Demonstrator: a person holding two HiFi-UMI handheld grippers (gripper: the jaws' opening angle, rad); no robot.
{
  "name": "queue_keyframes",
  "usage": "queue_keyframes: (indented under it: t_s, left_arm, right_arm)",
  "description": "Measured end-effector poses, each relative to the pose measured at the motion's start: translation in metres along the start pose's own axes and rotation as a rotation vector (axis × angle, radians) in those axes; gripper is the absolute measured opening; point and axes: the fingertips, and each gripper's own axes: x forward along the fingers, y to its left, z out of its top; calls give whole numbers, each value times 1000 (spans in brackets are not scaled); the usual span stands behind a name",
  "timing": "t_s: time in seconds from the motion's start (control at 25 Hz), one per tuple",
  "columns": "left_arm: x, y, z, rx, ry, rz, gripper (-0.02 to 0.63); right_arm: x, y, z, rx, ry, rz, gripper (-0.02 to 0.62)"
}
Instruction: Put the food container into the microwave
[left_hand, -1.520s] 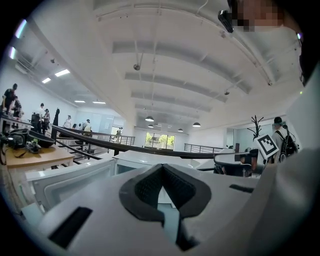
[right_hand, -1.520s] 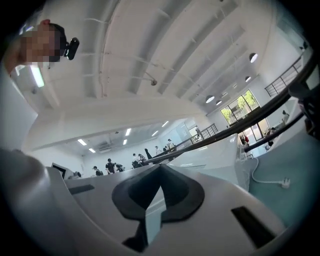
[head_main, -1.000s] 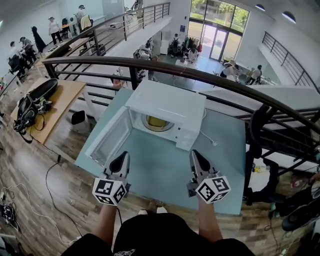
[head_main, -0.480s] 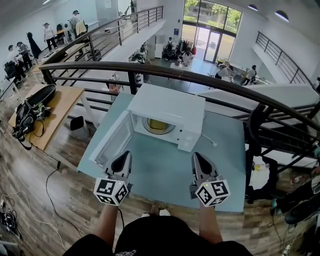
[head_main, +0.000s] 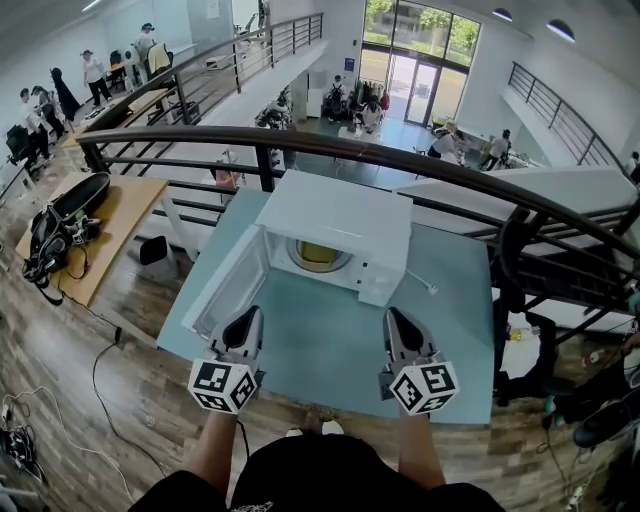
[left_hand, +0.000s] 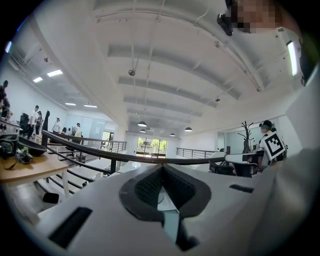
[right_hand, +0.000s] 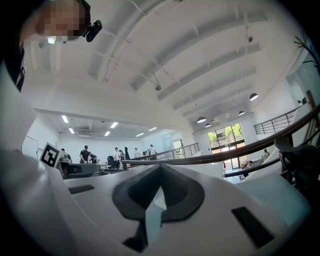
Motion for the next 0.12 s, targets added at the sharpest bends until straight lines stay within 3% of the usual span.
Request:
queue_keyframes:
  t_s: [0.12]
  left_arm:
    - [4,3,-1,3,2,-3,8]
  right_arm:
    - [4,0,0,3,-6,-1,6]
